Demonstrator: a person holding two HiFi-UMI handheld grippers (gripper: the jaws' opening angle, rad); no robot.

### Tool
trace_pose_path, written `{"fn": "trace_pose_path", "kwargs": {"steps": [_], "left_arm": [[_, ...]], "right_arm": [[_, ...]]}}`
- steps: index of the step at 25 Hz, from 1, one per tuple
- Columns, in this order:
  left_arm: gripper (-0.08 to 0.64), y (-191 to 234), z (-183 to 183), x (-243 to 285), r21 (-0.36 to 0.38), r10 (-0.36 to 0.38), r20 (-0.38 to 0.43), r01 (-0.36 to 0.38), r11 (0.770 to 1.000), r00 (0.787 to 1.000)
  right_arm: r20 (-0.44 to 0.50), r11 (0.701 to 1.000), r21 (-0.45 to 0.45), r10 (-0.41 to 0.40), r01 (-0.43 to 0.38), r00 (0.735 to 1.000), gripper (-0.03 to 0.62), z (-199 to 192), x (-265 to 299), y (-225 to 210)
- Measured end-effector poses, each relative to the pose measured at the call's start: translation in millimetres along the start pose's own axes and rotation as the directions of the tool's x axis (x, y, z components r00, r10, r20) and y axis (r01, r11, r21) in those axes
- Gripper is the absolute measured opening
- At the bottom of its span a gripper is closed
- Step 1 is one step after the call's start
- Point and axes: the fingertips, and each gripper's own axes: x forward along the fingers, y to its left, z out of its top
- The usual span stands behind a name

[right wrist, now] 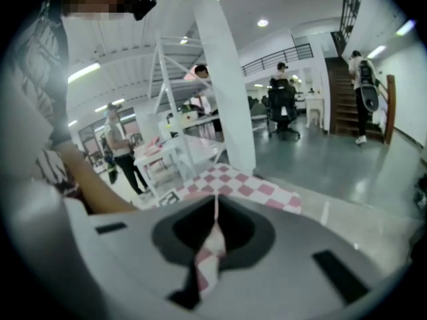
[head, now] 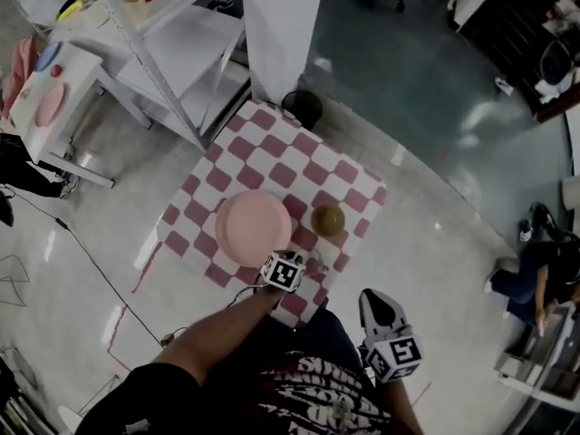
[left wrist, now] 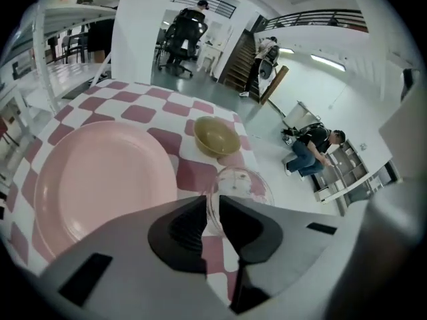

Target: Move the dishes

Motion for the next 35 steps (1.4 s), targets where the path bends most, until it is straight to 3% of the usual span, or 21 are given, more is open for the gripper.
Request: {"fn": "trace_pose_path", "kwargs": {"steps": [2, 4, 6, 10, 12, 16, 19, 21, 24, 27, 31, 35], "left_arm": [[0.055, 0.4, -10.3, -4.8, -0.006, 0.008, -0.043, -0.008, 1.000, 0.999], [0.054, 0.5, -16.0, -15.7, -0.011, 0.002, -0.053, -0.002, 1.000, 0.999], [0.054, 9.5, -13.6, -39.8, -0.041, 0.022, -0.027, -0.023, 0.999, 0.999], [0.051, 54.0, 6.1, -94.6, -0.148, 0.149, 0.079, -0.136, 0.980, 0.986], [0.049, 88.8, 9.1, -114.6, -0.227, 0.228, 0.117, -0.197, 0.954, 0.967], [0.055, 154.1, -4.4, -122.6, -0.384, 0.366, 0.100, -0.303, 0.872, 0.925], [0.055, 190.0, -20.0, -124.3, -0.429, 0.434, 0.054, -0.372, 0.823, 0.899], [0.055, 203.5, -26.3, -123.6, -0.447, 0.455, 0.041, -0.390, 0.805, 0.890], [0.054, 210.1, -31.8, -120.9, -0.450, 0.474, 0.038, -0.409, 0.794, 0.879], [0.058, 203.9, -31.6, -123.7, -0.448, 0.477, 0.063, -0.402, 0.799, 0.877], [0.077, 188.4, -26.4, -138.3, -0.489, 0.454, 0.133, -0.340, 0.803, 0.881], [0.075, 171.3, -28.3, -175.1, -0.534, 0.446, 0.181, -0.293, 0.793, 0.876]], "right_arm": [[0.009, 0.999, -0.005, 0.051, -0.051, 0.999, 0.037, 9.0, 14.8, 8.4], [0.013, 0.994, -0.015, 0.104, -0.104, 0.995, 0.037, 17.2, 29.0, 17.5], [-0.003, 0.989, -0.030, 0.143, -0.143, 0.990, 0.037, 21.2, 38.5, 29.0], [-0.038, 0.970, -0.074, 0.230, -0.232, 0.973, 0.037, 28.6, 60.2, 47.7], [-0.053, 0.959, -0.093, 0.265, -0.269, 0.963, 0.037, 30.4, 69.3, 56.9], [-0.083, 0.954, -0.099, 0.275, -0.282, 0.958, 0.037, 29.4, 68.0, 57.9], [-0.104, 0.952, -0.102, 0.279, -0.289, 0.955, 0.037, 27.6, 68.3, 57.9], [-0.108, 0.952, -0.103, 0.279, -0.290, 0.954, 0.037, 27.1, 69.8, 57.3], [-0.108, 0.954, -0.096, 0.274, -0.284, 0.956, 0.037, 28.0, 70.9, 51.2], [-0.123, 0.958, -0.086, 0.262, -0.274, 0.957, 0.037, 23.1, 77.7, 40.8], [-0.183, 0.965, -0.089, 0.228, -0.247, 0.956, 0.037, 4.5, 105.0, 10.3], [-0.280, 0.975, -0.120, 0.149, -0.189, 0.948, 0.037, -28.6, 155.1, -39.5]]}}
